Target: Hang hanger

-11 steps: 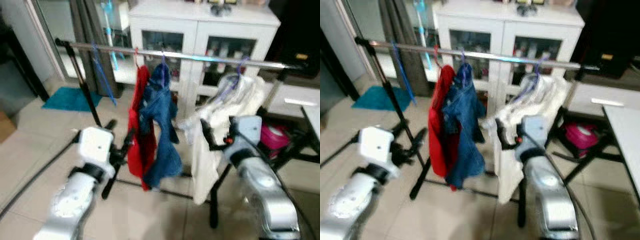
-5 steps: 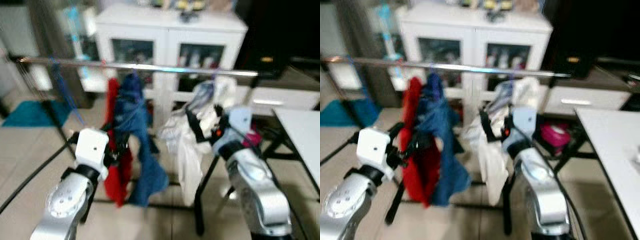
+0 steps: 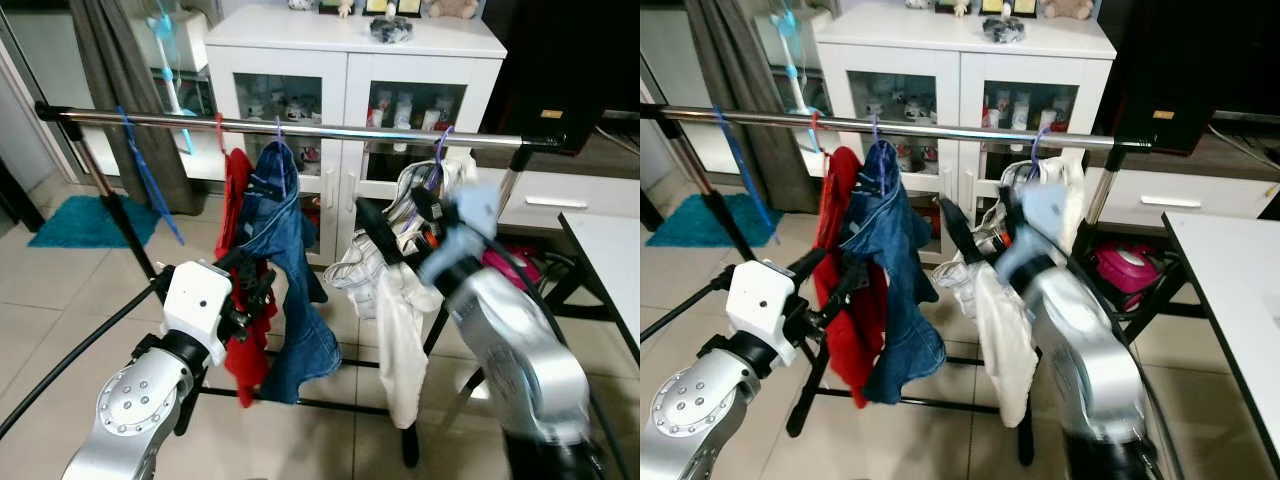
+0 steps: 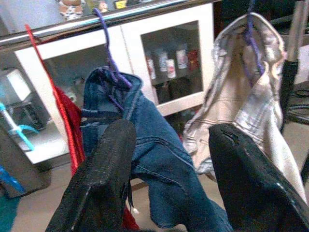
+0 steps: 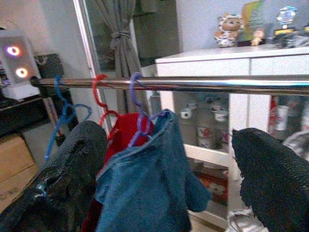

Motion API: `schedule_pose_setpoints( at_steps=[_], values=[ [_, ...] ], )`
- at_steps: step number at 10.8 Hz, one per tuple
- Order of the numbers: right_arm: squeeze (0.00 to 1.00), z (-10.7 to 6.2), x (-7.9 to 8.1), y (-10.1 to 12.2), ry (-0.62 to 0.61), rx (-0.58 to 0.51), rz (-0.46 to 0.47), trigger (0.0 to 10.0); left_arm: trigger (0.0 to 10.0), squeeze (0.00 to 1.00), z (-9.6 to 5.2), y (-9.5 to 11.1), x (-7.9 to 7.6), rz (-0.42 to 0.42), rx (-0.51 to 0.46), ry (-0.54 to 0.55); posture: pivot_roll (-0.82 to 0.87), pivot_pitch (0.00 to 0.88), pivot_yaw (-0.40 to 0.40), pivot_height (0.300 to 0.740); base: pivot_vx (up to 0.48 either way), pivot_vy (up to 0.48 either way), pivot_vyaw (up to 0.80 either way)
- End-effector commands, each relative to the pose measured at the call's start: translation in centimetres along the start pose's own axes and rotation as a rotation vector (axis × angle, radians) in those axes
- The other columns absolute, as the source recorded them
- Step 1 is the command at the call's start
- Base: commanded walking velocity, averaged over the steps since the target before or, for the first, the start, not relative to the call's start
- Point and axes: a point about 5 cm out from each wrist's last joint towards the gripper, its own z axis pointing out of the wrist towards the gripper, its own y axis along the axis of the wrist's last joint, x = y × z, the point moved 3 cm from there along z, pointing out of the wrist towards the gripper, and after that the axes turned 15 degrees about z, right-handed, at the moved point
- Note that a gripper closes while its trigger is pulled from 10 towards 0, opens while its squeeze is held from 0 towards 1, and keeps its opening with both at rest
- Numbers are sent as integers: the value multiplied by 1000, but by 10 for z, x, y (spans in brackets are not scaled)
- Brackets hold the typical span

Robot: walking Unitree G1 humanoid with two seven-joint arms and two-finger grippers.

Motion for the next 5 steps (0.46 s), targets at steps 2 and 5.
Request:
schedule_pose_setpoints(
  at_steps=[2, 5],
  values=[
    [1000, 24, -10, -13, -29, 105, -20, 10000, 10000, 0, 1, -1, -3, -6, 0, -56, 39, 0, 32, 740, 0, 0, 0],
    [0, 65, -46, -8, -228, 177, -75, 10000, 10000, 0, 0, 1, -3, 3, -8, -107, 58, 0, 30, 740, 0, 0, 0]
  ],
)
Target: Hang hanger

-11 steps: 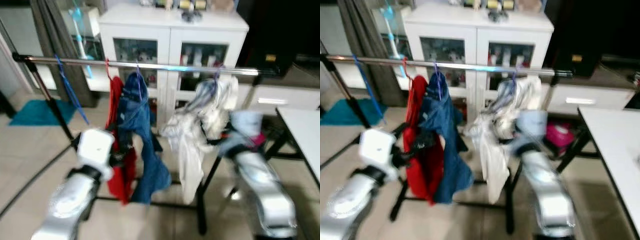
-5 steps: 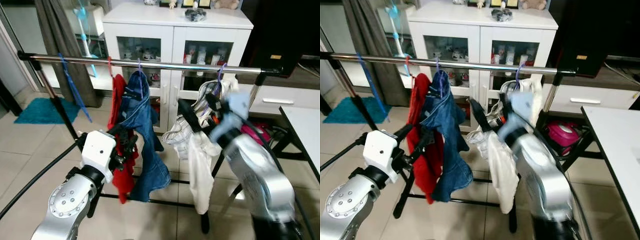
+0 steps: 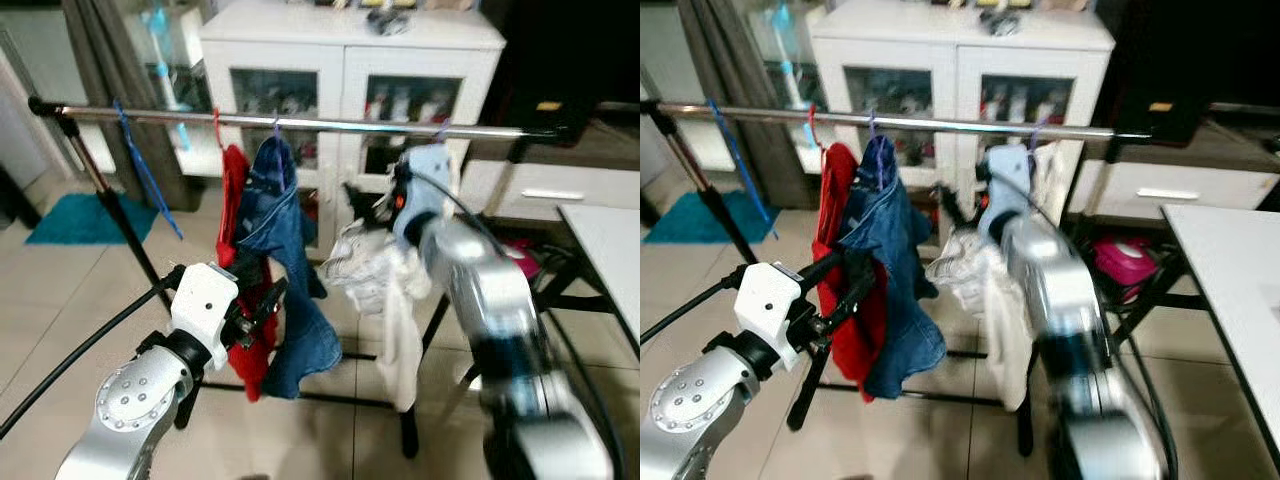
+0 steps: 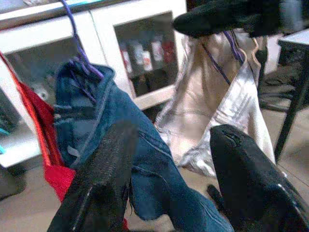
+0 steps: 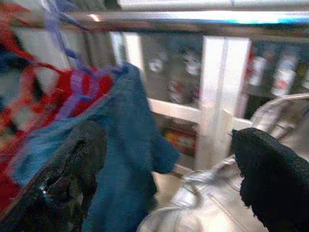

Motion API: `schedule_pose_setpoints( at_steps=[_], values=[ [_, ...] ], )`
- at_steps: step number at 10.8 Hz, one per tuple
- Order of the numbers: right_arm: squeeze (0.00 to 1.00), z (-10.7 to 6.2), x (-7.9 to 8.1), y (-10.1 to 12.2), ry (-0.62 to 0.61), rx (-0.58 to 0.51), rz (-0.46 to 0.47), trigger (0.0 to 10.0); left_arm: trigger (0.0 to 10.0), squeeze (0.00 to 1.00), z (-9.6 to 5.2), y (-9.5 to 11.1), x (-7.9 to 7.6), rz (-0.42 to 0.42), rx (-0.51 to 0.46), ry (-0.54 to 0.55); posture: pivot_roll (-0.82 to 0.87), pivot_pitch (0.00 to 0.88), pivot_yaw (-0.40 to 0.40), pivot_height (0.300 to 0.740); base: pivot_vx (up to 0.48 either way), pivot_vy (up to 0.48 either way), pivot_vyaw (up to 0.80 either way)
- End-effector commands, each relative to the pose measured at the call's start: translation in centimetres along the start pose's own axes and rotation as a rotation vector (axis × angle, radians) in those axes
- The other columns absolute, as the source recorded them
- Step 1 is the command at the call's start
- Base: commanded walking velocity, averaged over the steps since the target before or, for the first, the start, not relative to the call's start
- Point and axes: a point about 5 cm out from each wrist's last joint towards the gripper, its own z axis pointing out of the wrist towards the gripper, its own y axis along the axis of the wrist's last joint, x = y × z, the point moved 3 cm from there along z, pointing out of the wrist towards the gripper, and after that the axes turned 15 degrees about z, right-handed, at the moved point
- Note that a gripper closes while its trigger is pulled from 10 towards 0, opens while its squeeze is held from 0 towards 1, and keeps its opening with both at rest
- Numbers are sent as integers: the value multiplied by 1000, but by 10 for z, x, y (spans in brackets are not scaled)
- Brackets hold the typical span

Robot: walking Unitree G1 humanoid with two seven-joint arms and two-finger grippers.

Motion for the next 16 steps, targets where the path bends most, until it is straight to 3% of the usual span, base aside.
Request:
schedule_pose_setpoints(
  at_steps=[1, 2, 4, 6, 9, 11, 13, 16],
  values=[
    [0, 2, -8, 5, -44, -18, -8, 10000, 10000, 0, -2, 1, -1, -6, 2, -23, 59, 0, 30, 740, 0, 0, 0],
    [0, 12, -20, 14, -119, -14, -56, 10000, 10000, 0, -12, -5, -10, -12, 28, -133, 61, 0, 31, 740, 0, 0, 0],
    [0, 17, -29, 22, -177, -32, -81, 10000, 10000, 0, -19, -6, -7, -26, 33, -149, 67, 0, 24, 740, 0, 0, 0],
    [0, 12, -21, 32, -127, -59, -101, 10000, 10000, 0, -32, -9, -3, -44, 51, -198, 65, 0, 15, 740, 0, 0, 0],
    [0, -2, -30, 39, -139, -61, -95, 10000, 10000, 0, -31, -1, 0, -74, 8, -217, 41, 0, 29, 740, 0, 0, 0],
    [0, -4, -42, 27, -181, 2, -106, 10000, 10000, 0, -30, -1, -5, -85, 6, -252, 43, 0, 32, 740, 0, 0, 0],
    [0, -2, -46, 15, -191, 40, -113, 10000, 10000, 0, -27, 0, -1, -78, 2, -251, 47, 0, 34, 740, 0, 0, 0],
    [0, 8, -65, 16, -287, 28, -122, 10000, 10000, 0, -22, 3, 0, -69, -11, -256, 54, 0, 33, 740, 0, 0, 0]
  ],
)
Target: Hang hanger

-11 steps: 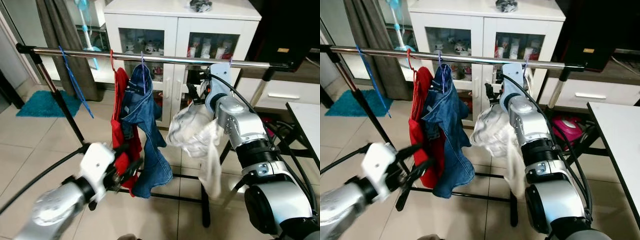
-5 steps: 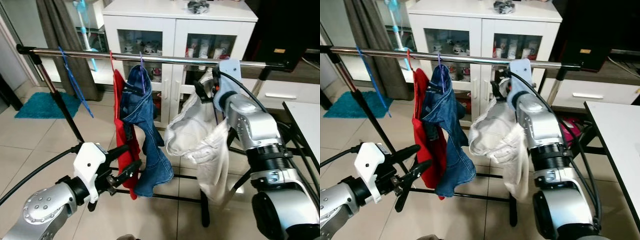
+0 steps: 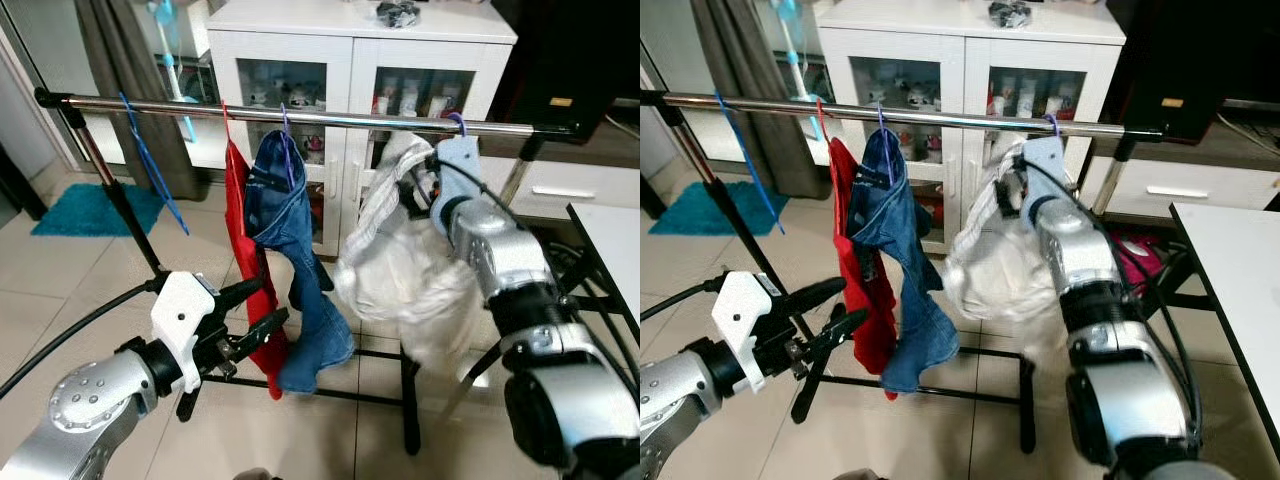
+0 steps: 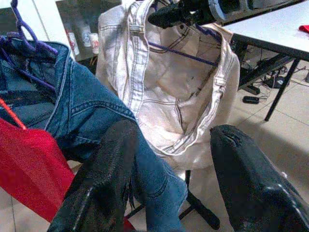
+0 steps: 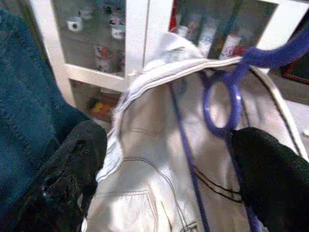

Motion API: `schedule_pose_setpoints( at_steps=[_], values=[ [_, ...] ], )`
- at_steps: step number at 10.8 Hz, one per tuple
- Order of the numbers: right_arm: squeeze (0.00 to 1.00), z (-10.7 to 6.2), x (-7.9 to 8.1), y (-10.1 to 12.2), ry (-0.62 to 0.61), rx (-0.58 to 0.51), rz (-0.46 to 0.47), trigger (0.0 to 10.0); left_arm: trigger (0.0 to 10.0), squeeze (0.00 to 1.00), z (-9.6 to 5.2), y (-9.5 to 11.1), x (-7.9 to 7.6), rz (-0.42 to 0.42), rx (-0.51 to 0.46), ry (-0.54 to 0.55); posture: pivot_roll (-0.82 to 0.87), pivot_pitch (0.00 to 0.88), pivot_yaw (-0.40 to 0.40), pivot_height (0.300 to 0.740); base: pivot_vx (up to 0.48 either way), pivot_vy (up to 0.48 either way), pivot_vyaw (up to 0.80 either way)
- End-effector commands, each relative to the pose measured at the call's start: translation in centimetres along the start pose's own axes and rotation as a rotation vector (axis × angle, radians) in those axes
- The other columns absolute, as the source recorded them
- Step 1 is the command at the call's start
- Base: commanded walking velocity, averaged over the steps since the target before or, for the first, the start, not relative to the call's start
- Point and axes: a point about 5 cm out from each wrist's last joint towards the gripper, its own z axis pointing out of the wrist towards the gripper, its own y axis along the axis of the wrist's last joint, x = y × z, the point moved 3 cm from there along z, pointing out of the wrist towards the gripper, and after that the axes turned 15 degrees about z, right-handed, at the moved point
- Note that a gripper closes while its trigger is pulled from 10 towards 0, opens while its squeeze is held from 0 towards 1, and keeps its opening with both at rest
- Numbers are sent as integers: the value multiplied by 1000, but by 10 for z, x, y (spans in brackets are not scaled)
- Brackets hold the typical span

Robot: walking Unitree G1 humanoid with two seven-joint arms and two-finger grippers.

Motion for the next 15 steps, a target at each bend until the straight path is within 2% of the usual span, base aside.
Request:
schedule_pose_setpoints(
  at_steps=[1, 5, 8, 11, 13, 15],
  values=[
    [0, 2, -5, 5, -20, -17, 1, 10000, 10000, 0, 0, 1, -2, 7, 3, -13, 61, 0, 30, 740, 0, 0, 0],
    [0, 5, -8, 15, -15, -48, 24, 10000, 10000, 0, -1, 0, -2, 20, 7, -11, 63, 0, 28, 740, 0, 0, 0],
    [0, 5, -22, 22, -33, -70, 8, 10000, 10000, 0, -1, -1, -4, 26, 6, -24, 57, 0, 36, 740, 0, 0, 0],
    [0, 10, -17, 26, 26, -67, 47, 10000, 10000, 0, 0, -1, -3, 32, 3, -31, 68, 0, 33, 740, 0, 0, 0],
    [0, 12, -9, 33, 59, -81, 15, 10000, 10000, 0, -1, -2, -1, 37, 6, -19, 72, 0, 29, 740, 0, 0, 0],
    [0, 13, -6, 25, 67, -62, 3, 10000, 10000, 0, 1, -2, 0, 39, 6, -22, 72, 0, 33, 740, 0, 0, 0]
  ],
)
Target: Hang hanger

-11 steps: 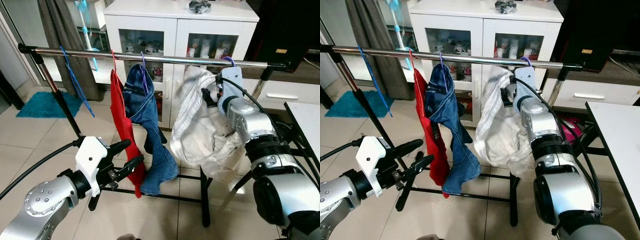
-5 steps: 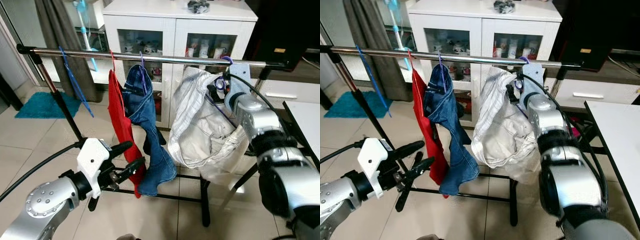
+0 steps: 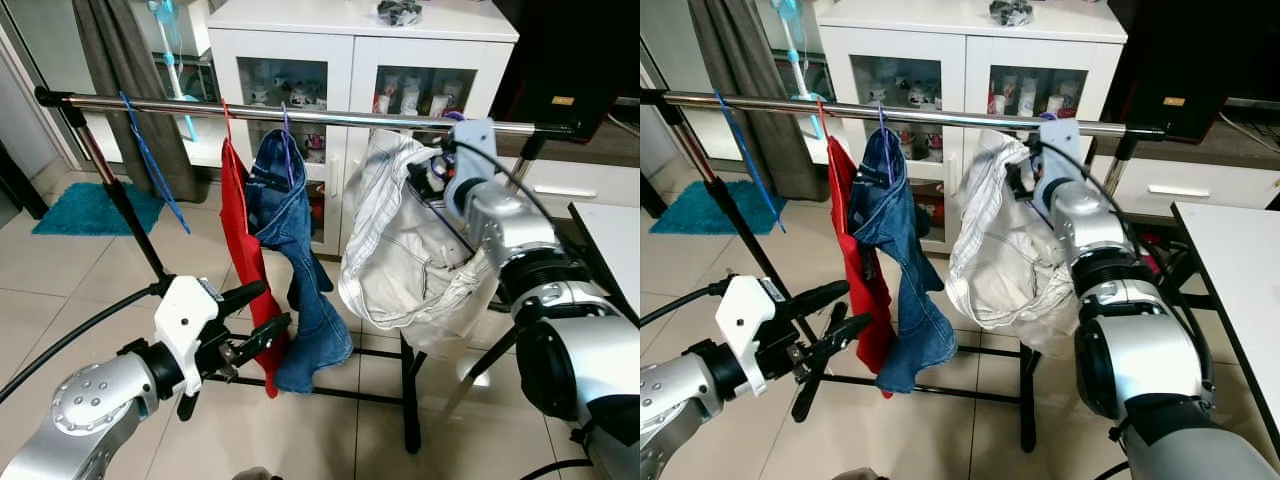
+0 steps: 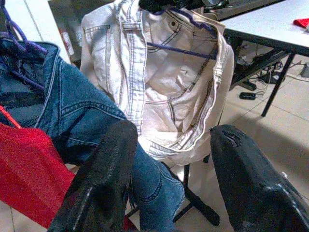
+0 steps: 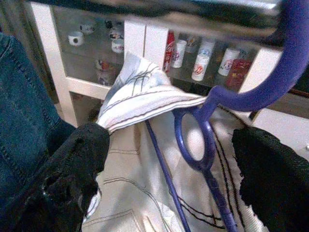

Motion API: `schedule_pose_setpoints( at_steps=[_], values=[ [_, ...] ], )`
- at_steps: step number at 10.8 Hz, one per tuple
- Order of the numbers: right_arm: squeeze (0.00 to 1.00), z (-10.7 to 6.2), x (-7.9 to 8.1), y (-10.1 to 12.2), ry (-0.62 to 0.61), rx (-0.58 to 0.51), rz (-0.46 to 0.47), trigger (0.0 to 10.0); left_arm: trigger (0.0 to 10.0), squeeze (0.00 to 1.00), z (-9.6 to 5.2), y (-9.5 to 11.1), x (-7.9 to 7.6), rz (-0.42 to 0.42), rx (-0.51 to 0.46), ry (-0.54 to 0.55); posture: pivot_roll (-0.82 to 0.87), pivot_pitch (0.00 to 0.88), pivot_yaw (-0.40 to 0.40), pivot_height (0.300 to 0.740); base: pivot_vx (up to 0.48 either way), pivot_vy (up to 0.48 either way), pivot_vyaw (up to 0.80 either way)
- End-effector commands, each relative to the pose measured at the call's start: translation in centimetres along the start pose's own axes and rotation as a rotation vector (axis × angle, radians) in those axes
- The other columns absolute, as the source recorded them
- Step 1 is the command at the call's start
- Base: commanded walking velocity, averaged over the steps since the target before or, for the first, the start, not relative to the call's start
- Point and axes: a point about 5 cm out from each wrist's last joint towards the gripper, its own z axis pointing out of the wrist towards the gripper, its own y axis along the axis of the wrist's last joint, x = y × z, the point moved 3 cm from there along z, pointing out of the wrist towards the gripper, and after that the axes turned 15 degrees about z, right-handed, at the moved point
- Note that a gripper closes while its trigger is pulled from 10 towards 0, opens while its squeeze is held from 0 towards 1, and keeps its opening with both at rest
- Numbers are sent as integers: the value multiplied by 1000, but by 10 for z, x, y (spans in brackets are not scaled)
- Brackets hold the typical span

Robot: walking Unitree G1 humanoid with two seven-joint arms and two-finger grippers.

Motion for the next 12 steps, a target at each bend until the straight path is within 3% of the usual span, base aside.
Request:
schedule_pose_setpoints(
  at_steps=[1, 2, 3, 4, 5, 6, 12],
  values=[
    [0, 2, 5, 7, 15, -14, -15, 10000, 10000, 0, 0, 1, 2, 23, 4, -5, 72, 0, 33, 740, 0, 0, 0],
    [0, 2, 5, 4, 16, -2, -27, 10000, 10000, 0, 1, 1, 2, 24, 4, -7, 73, 0, 37, 740, 0, 0, 0],
    [0, 2, 5, -1, 20, 18, -42, 9373, 10000, 0, 1, 1, 2, 25, 5, -10, 76, 0, 37, 740, 0, 0, 0],
    [0, 2, 0, -6, 13, 43, -58, 8078, 10000, 0, 1, 0, 2, 25, 6, -11, 80, 0, 34, 740, 0, 0, 0],
    [0, 1, -3, -7, 2, 49, -65, 5294, 10000, 0, 0, 0, 2, 26, 7, -10, 83, 0, 33, 740, 0, 0, 0],
    [0, 1, -8, -4, -3, 46, -64, 0, 10000, 0, 0, 0, 2, 28, 11, -7, 85, 0, 31, 740, 0, 0, 0],
    [0, 2, -7, 5, -5, 50, -95, 0, 10000, 0, 0, 0, 3, 36, 17, -17, 92, 0, 37, 740, 0, 0, 0]
  ],
)
